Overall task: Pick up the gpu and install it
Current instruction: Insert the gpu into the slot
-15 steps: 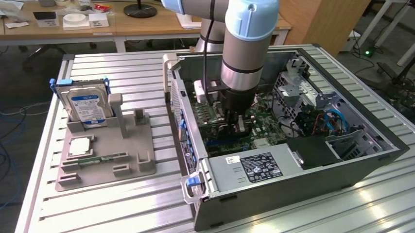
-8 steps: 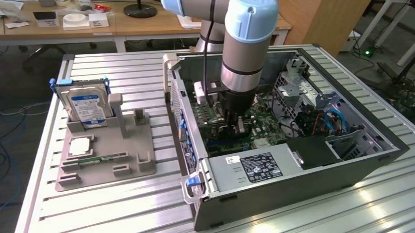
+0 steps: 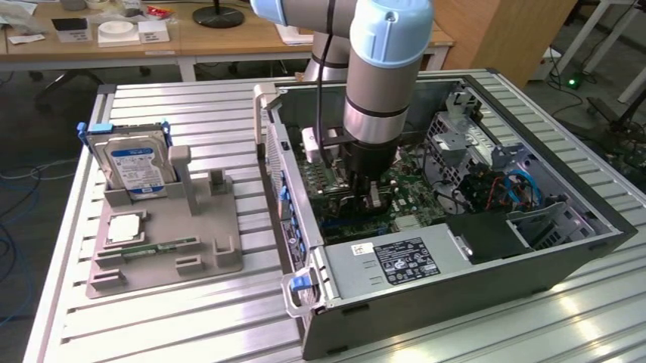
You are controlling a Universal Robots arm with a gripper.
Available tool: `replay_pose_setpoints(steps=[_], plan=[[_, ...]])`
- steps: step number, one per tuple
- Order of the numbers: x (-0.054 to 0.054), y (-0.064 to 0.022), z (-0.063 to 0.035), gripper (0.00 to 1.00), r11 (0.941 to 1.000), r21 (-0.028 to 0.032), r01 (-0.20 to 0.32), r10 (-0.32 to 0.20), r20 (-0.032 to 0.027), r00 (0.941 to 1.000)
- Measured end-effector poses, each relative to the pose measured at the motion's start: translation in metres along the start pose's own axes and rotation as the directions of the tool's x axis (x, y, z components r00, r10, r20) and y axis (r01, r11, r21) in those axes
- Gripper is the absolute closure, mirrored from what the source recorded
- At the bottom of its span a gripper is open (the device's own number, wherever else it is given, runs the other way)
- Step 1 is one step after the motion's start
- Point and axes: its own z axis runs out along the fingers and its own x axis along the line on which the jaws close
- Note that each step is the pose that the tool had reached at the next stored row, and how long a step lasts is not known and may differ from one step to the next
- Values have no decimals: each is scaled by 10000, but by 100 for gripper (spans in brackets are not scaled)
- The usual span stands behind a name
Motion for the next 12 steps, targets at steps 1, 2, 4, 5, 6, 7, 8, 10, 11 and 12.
replay_pose_setpoints(steps=[1,2,4,5,6,7,8,10,11,12], plan=[[0,0,0,73,10000,0,0,0,0,10000],[0,2,0,73,10000,2,0,0,1,10000],[0,9,0,73,10000,3,2,-2,2,10000],[1,14,0,73,10000,3,3,-3,2,10000],[1,17,-1,73,10000,1,2,-2,1,10000],[2,18,-1,73,10000,1,2,-2,2,10000],[2,20,-2,73,10000,1,0,0,1,10000],[1,20,-1,73,10000,1,1,-1,2,10000],[2,20,-1,73,10000,1,1,-1,2,10000],[2,20,-2,73,10000,0,1,-1,2,10000]])
